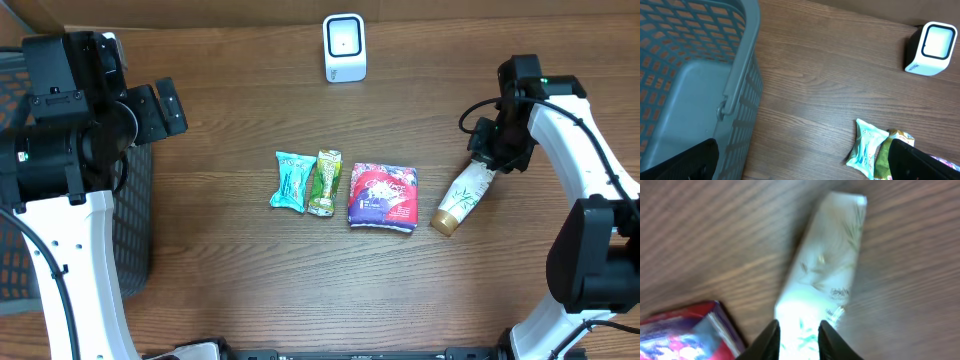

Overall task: Scan the item barcode
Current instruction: 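Lift the cream tube and tilt it toward the right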

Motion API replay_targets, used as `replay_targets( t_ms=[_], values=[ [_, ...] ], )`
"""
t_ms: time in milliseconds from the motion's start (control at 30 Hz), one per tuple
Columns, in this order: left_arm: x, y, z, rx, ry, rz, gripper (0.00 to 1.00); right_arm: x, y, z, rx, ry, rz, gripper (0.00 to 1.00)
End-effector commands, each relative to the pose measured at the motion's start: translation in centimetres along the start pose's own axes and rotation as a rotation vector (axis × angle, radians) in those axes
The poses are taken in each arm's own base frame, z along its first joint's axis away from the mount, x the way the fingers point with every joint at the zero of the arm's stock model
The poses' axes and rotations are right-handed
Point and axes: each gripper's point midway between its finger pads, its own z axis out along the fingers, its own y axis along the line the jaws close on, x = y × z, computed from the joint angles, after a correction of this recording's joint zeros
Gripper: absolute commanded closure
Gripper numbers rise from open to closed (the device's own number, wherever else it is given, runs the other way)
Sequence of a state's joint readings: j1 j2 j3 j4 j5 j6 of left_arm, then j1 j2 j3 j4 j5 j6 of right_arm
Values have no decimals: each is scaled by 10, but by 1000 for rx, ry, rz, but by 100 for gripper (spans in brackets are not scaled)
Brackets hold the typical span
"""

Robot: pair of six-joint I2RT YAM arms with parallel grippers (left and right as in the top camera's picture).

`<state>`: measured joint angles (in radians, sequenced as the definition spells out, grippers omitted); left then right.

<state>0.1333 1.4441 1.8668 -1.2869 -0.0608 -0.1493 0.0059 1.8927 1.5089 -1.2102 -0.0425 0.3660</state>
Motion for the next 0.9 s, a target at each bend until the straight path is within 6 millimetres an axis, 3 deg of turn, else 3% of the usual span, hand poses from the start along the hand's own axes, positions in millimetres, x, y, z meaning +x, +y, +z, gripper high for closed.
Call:
replay_targets(
  t_ms=[0,100,133,167,267,333,433,867],
  values=[
    [-1,0,0,4,-3,17,0,-3,-12,-4,46,-3,66,80],
    [-1,0,0,4,-4,16,0,-8,-11,-3,33,-22,35,76],
    [-1,0,0,4,-3,17,0,-13,-8,-3,24,-42,1,69],
    [-1,0,0,4,-3,17,0,-20,-5,-4,15,-68,-33,50],
    [-1,0,0,4,-3,17,0,-40,-2,-4,16,-154,-69,40],
    [-1,0,0,4,-3,17,1,-53,-1,-2,22,-199,-65,39],
    [-1,0,0,4,-3,17,0,-56,-3,8,37,-193,-38,40],
    [-1,0,0,5,-3,17,1,-14,-24,51,112,-22,154,41]
  ],
)
